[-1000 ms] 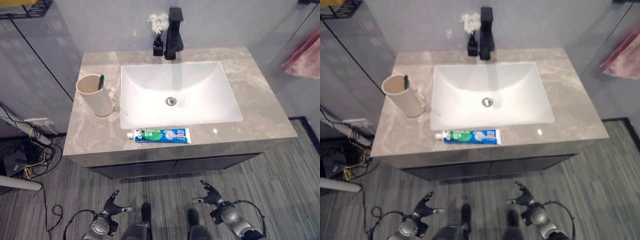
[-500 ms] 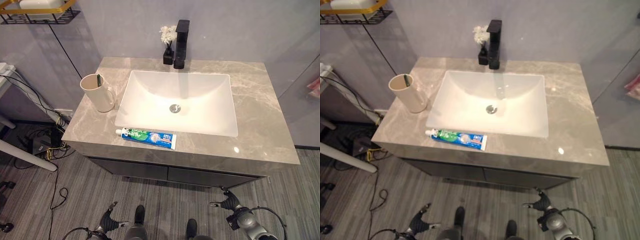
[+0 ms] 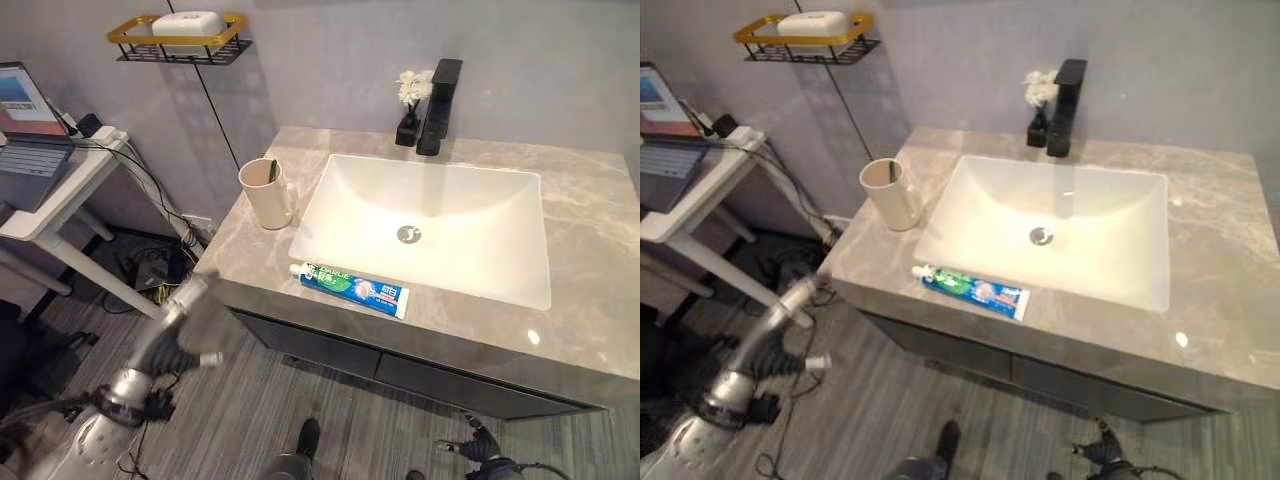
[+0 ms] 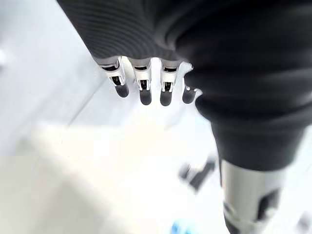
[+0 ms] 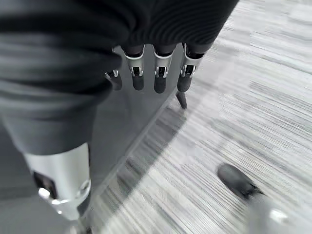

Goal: Put brush and paste in cup on sink, flatten towel.

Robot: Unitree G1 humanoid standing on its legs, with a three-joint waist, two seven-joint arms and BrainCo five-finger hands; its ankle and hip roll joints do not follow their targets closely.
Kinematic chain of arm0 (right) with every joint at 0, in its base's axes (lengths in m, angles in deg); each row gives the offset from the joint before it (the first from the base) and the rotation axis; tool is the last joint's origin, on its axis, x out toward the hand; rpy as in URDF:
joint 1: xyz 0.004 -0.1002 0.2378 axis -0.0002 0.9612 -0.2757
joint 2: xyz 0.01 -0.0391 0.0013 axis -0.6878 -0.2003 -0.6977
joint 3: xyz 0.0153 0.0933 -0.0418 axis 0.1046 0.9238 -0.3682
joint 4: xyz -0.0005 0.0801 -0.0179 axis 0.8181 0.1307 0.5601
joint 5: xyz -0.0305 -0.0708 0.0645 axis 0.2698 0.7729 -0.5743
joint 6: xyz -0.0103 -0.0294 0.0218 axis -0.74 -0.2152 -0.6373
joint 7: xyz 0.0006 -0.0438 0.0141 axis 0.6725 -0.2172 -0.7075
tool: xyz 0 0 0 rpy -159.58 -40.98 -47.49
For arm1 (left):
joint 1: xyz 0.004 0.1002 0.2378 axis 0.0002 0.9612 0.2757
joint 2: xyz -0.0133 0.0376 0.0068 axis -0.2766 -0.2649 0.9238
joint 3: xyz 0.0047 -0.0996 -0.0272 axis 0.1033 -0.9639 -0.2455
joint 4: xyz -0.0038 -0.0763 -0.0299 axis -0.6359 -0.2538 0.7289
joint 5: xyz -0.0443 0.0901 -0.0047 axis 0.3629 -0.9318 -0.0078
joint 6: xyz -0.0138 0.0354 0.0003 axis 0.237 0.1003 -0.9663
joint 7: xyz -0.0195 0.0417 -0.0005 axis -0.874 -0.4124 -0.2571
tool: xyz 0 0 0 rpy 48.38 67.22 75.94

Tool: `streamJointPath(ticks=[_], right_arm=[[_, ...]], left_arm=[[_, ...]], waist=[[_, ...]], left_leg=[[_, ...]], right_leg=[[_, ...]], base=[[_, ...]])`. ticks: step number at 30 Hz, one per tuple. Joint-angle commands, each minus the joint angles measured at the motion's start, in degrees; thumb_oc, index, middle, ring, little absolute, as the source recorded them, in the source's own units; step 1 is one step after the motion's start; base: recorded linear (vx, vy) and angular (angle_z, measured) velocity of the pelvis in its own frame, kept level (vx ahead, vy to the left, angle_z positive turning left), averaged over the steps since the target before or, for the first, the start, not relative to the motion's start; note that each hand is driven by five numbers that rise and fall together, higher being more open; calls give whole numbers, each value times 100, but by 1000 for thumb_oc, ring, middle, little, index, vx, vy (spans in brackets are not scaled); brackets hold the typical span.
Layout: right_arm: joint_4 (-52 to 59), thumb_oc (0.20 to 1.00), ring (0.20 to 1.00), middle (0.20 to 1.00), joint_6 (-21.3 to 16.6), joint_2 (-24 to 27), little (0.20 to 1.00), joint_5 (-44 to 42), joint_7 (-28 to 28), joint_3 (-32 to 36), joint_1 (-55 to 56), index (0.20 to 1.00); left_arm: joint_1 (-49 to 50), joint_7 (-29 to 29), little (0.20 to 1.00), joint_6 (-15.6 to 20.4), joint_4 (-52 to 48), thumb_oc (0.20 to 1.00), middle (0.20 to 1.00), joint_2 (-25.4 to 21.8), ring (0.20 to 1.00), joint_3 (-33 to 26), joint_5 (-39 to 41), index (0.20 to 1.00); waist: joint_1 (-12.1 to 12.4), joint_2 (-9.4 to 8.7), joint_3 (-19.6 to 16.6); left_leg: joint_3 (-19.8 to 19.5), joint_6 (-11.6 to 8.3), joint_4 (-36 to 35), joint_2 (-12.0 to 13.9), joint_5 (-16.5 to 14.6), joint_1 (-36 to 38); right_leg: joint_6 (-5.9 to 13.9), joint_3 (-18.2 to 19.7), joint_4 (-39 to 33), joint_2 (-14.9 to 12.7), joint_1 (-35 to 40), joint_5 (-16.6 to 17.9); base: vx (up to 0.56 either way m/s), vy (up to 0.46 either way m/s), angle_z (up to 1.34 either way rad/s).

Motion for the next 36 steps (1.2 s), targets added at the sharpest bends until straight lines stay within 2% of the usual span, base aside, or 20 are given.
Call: streamJointPath(ticks=[1,6,15,24,36], right_arm=[[167,1000,1000,1000,54,47,1000,42,124,-76,-285,1000],[58,1000,1000,1000,62,60,1000,93,267,70,11,1000],[-78,1000,1000,1000,73,48,1000,76,240,226,175,1000],[135,1000,1000,1000,-7,108,1000,-22,330,153,164,1000],[23,1000,1000,1000,83,99,1000,-100,330,216,142,1000]], left_arm=[[-195,-197,1000,201,339,1000,1000,-295,1000,410,486,1000],[-594,205,1000,205,471,1000,1000,-420,1000,937,152,1000],[-445,477,1000,141,706,1000,1000,-574,1000,1169,26,1000],[-408,367,1000,153,906,1000,1000,-680,1000,1147,-207,1000],[-486,600,1000,-62,1020,1000,1000,-224,1000,1059,448,1000]], waist=[[-245,-321,102],[-527,-360,183],[-631,-371,241],[-633,-360,251],[-649,-389,245]], left_leg=[[351,12,16,97,-315,185],[714,77,16,128,-432,346],[1004,95,16,144,-475,376],[1025,84,16,169,-471,344],[1011,76,16,199,-448,247]], right_leg=[[231,447,28,-435,-378,505],[256,842,23,-415,-560,589],[300,1152,-7,-397,-794,694],[293,1181,-7,-362,-865,690],[273,1187,-7,-323,-945,682]], base=[[-12,49,-42],[-20,39,-56],[-15,22,-26],[1,-2,-7],[0,0,0]])
